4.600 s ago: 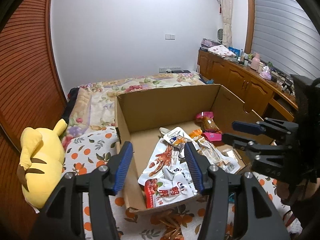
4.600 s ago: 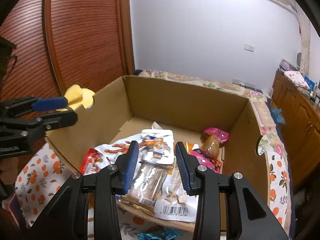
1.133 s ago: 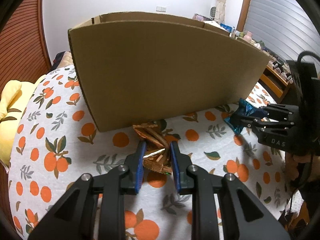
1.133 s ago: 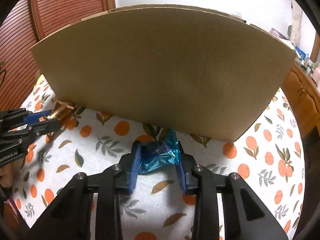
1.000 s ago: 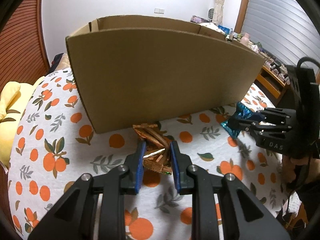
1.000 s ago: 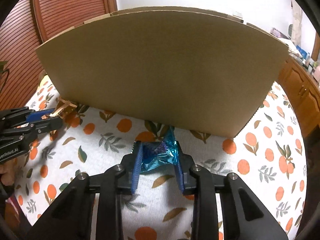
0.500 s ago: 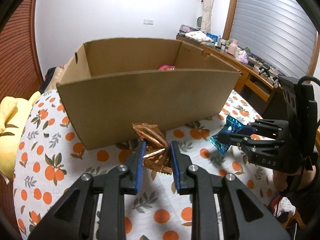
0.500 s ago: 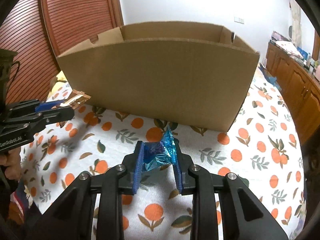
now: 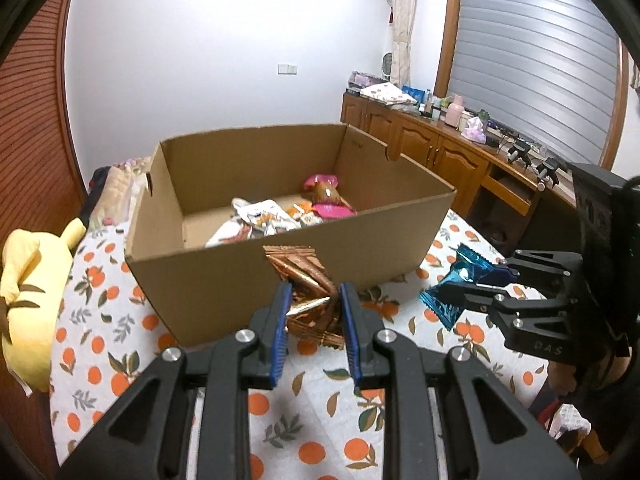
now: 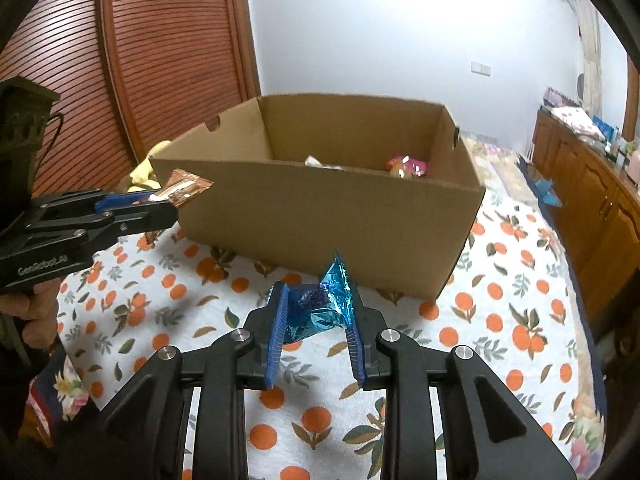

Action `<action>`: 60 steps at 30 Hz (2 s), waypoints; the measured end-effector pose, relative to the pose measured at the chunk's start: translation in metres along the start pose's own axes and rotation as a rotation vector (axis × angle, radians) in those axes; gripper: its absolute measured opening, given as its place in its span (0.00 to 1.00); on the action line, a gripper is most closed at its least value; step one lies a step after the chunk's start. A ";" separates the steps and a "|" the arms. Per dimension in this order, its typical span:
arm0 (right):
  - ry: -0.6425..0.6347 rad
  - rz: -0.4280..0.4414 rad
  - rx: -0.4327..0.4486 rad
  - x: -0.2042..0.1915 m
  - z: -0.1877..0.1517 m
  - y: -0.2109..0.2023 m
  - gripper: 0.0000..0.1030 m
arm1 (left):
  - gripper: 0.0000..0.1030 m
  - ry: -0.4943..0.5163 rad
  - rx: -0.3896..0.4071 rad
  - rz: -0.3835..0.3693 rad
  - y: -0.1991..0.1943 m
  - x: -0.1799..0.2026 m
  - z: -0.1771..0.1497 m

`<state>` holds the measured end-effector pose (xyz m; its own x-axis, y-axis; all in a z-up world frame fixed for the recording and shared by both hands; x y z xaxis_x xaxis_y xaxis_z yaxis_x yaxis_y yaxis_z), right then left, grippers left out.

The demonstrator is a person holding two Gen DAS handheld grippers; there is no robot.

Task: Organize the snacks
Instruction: 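Lift both held wrappers and carry them over the cardboard box, then open the left tool and the right tool to drop wrappers into the box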

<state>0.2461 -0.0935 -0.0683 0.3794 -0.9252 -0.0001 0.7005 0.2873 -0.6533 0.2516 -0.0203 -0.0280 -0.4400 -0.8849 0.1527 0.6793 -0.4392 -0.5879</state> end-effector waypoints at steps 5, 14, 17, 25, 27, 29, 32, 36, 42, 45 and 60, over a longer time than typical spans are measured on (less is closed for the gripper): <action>-0.012 0.005 0.033 -0.004 0.015 -0.010 0.25 | 0.21 0.013 0.020 0.012 -0.004 -0.003 0.016; -0.027 0.007 0.084 -0.008 0.038 -0.026 0.25 | 0.21 0.029 0.044 0.032 -0.010 -0.008 0.037; -0.026 0.009 0.092 -0.008 0.043 -0.028 0.25 | 0.21 0.031 0.042 0.038 -0.007 -0.011 0.041; -0.027 0.004 0.109 -0.003 0.062 -0.029 0.25 | 0.22 0.021 0.023 0.071 0.016 -0.029 0.055; -0.021 0.006 0.115 -0.002 0.067 -0.031 0.25 | 0.22 0.010 0.017 0.080 0.022 -0.035 0.056; -0.019 0.004 0.120 -0.001 0.070 -0.033 0.25 | 0.22 -0.001 0.011 0.084 0.028 -0.040 0.057; -0.019 0.002 0.127 0.000 0.077 -0.034 0.26 | 0.22 -0.017 0.002 0.088 0.034 -0.048 0.057; -0.012 0.016 0.127 0.001 0.085 -0.027 0.26 | 0.22 -0.048 -0.009 0.087 0.042 -0.059 0.058; 0.015 0.048 0.117 0.001 0.096 -0.011 0.26 | 0.22 -0.075 -0.029 0.098 0.056 -0.069 0.056; 0.017 0.052 0.102 0.000 0.100 0.003 0.26 | 0.22 -0.079 -0.030 0.103 0.059 -0.072 0.057; 0.022 0.033 -0.013 -0.003 0.112 0.088 0.26 | 0.33 -0.102 -0.027 0.133 0.069 -0.087 0.068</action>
<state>0.3745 -0.0375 -0.0412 0.3884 -0.9207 -0.0385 0.6796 0.3144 -0.6628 0.3768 0.0162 -0.0277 -0.2844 -0.9467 0.1513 0.7108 -0.3141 -0.6294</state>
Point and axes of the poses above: each gripper's, at about its wrist camera, not at the fingertips, and y roughly the way its jaws point, x to its right, z to its top, the point moved 10 cm from there along y, roughly the way its jaws point, and after that the axes turned 4 degrees about -z, right-handed, at the moved point
